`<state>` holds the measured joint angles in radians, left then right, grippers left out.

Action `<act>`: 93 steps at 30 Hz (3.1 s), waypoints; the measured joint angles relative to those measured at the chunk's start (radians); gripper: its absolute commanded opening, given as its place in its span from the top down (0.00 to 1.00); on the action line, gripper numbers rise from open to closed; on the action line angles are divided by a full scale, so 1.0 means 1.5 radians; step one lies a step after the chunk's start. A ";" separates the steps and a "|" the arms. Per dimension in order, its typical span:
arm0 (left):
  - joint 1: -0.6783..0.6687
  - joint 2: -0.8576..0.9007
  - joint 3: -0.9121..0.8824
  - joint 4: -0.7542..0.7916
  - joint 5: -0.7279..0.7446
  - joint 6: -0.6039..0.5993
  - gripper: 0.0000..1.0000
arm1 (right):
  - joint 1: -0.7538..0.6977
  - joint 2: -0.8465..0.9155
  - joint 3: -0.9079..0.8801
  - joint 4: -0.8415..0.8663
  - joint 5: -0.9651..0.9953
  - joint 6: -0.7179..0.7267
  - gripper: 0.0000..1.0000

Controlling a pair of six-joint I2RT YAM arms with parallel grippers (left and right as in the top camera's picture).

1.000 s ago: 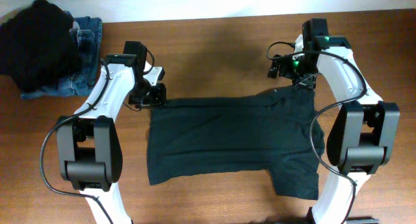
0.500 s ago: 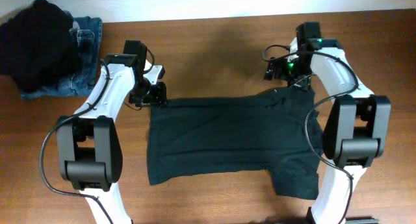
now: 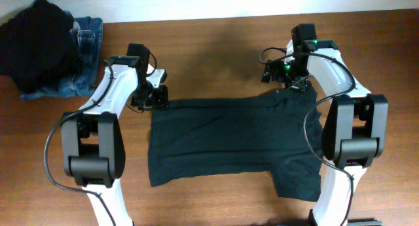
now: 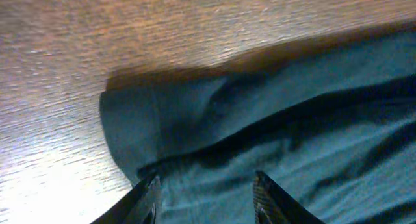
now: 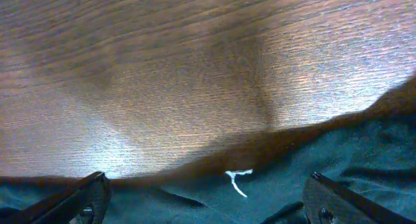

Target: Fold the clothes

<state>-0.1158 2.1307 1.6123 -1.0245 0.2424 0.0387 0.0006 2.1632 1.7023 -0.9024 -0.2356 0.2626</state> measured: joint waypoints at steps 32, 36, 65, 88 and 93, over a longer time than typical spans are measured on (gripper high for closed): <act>0.000 0.004 0.000 0.038 -0.053 0.002 0.55 | 0.000 0.000 0.000 0.008 0.000 0.000 0.01; 0.000 0.004 0.000 0.027 -0.052 0.002 0.55 | 0.000 0.000 0.000 0.008 0.000 0.000 0.01; 0.000 0.004 0.000 -0.002 -0.025 0.002 0.55 | 0.000 0.000 0.000 0.007 0.000 0.000 0.01; 0.000 0.004 0.000 -0.003 -0.024 0.009 0.99 | 0.000 0.000 0.000 0.007 0.000 0.000 0.01; 0.000 0.004 0.000 -0.003 -0.028 0.009 0.88 | 0.000 0.000 0.000 0.007 0.000 0.000 0.01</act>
<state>-0.1158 2.1368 1.6123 -1.0286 0.2008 0.0525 0.0006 2.1635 1.7023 -0.8921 -0.2356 0.2626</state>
